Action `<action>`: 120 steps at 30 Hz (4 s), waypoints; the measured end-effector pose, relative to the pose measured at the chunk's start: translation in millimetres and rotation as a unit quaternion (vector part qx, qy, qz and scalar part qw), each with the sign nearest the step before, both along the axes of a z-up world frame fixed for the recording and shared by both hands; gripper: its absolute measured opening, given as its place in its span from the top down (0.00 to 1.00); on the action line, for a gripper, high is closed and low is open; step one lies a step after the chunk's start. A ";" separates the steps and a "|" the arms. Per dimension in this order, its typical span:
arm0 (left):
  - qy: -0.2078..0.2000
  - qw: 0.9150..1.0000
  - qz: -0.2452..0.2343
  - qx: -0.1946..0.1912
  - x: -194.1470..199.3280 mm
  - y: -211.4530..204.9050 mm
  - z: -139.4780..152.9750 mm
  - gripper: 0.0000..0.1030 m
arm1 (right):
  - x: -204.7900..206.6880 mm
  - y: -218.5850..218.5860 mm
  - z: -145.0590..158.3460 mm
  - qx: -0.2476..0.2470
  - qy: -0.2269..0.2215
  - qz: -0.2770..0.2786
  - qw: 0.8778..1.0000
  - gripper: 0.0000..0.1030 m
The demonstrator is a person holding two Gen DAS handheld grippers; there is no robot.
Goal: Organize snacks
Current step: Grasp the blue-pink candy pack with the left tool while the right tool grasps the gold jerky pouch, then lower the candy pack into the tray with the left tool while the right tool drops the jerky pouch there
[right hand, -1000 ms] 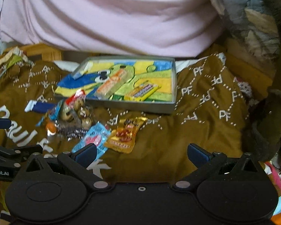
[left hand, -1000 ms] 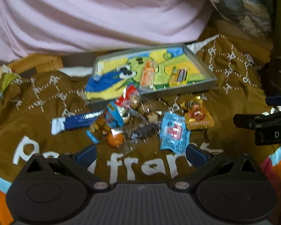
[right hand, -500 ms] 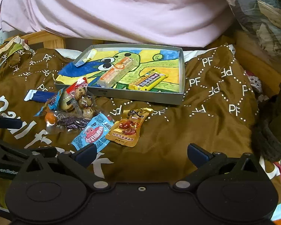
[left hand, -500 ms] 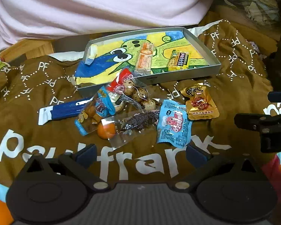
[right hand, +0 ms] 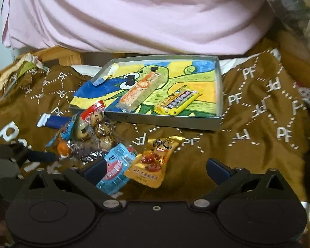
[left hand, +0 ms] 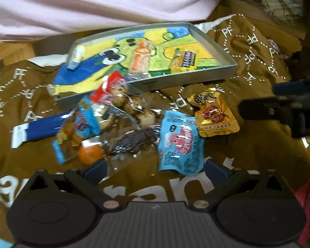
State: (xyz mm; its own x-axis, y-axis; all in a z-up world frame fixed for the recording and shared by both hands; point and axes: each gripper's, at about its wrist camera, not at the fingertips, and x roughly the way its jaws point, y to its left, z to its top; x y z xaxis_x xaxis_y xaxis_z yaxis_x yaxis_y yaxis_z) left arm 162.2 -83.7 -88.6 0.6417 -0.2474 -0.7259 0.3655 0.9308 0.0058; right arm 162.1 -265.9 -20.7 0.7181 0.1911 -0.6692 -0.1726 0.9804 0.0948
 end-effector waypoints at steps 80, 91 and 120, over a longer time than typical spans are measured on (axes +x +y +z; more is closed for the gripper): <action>-0.087 0.982 0.112 -0.125 141.2 42.1 68.2 0.65 | 123.0 22.9 -9.3 0.026 -0.134 -0.009 0.991 0.69; -0.061 0.983 0.117 -0.127 170.1 50.8 30.6 0.75 | 149.5 41.8 -25.3 0.021 -0.115 -0.014 0.993 0.69; -0.150 0.973 0.160 -0.067 110.6 56.9 80.7 0.02 | 97.4 29.9 24.7 -0.003 -0.163 -0.037 0.986 0.14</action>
